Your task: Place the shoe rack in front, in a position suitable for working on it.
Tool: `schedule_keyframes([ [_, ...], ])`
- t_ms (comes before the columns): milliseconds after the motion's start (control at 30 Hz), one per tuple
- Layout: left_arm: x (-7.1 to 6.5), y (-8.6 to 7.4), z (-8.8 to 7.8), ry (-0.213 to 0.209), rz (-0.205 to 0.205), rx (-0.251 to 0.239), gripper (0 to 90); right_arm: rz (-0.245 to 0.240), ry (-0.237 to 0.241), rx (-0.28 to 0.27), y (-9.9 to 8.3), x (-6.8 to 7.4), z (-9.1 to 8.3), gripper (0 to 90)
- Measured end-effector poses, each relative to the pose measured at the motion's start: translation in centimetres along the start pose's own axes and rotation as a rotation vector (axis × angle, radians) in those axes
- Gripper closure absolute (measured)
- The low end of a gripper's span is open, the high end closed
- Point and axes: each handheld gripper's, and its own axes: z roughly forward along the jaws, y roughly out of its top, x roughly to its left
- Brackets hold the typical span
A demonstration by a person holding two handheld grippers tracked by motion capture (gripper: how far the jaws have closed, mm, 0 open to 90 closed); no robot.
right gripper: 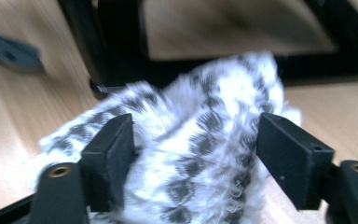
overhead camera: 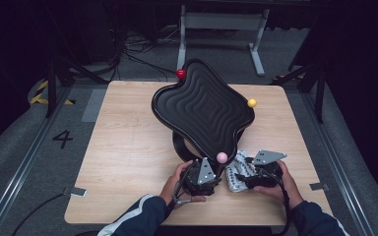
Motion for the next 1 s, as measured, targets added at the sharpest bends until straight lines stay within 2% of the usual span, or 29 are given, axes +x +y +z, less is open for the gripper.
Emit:
schedule_keyframes([
  [33, 0.0, 0.1, 0.3, 0.002, 0.014, -0.010, 43.4, 0.005, -0.006, 0.010, -0.2, -0.2, 0.2, 27.4],
  [133, -0.4, 0.3, 0.8, -0.029, 0.034, -0.020, 48.6, 0.046, -0.002, 0.006, -0.9, -0.8, 0.8, 30.1],
  [200, -0.5, 0.4, 1.0, 0.000, 0.051, -0.031, 49.6, 0.055, 0.015, -0.003, -1.1, -0.9, 0.9, 33.1],
  [233, -0.5, 0.5, 1.1, -0.011, 0.027, -0.034, 50.6, 0.053, 0.018, -0.004, -1.1, -1.0, 0.9, 34.5],
  [300, -0.5, 0.5, 1.2, -0.003, 0.020, -0.053, 54.0, 0.052, 0.028, -0.008, -1.1, -1.0, 0.9, 40.1],
  [333, -0.4, 0.5, 1.3, 0.013, 0.000, -0.061, 57.0, 0.053, 0.031, -0.008, -1.2, -0.9, 0.9, 42.6],
  [400, -0.2, 0.5, 1.1, 0.037, -0.005, -0.063, 64.5, 0.052, 0.036, -0.011, -1.2, -1.0, 0.9, 49.5],
  [467, 0.0, 0.5, 1.0, 0.022, -0.014, -0.072, 70.1, 0.048, 0.027, -0.012, -1.2, -1.0, 0.8, 55.7],
  [567, -0.1, 0.5, 0.9, 0.025, -0.008, -0.061, 70.5, 0.052, 0.025, -0.019, -1.2, -1.1, 0.9, 63.1],
  [600, 0.2, 0.5, 0.7, 0.022, 0.011, -0.055, 70.5, 0.052, 0.023, -0.019, -1.2, -1.1, 0.9, 65.7],
  [633, 0.2, 0.4, 0.7, 0.008, 0.007, -0.053, 70.6, 0.049, 0.021, -0.021, -1.2, -1.1, 0.8, 67.9],
  [700, 0.6, 0.4, 0.3, -0.010, 0.028, -0.038, 70.4, 0.036, 0.010, -0.023, -1.3, -1.0, 0.8, 73.5],
  [767, 0.9, 0.4, -0.1, -0.016, 0.038, -0.016, 70.3, 0.030, 0.007, -0.027, -1.2, -1.0, 0.8, 76.0],
  [867, 1.4, 0.0, -0.6, -0.025, 0.055, -0.005, 70.0, 0.010, -0.022, -0.036, -1.0, -1.1, 0.7, 77.9],
  [1000, 2.0, -0.3, -1.2, -0.040, 0.074, 0.004, 69.6, 0.009, -0.051, -0.067, -0.3, -1.4, 0.9, 78.6],
])
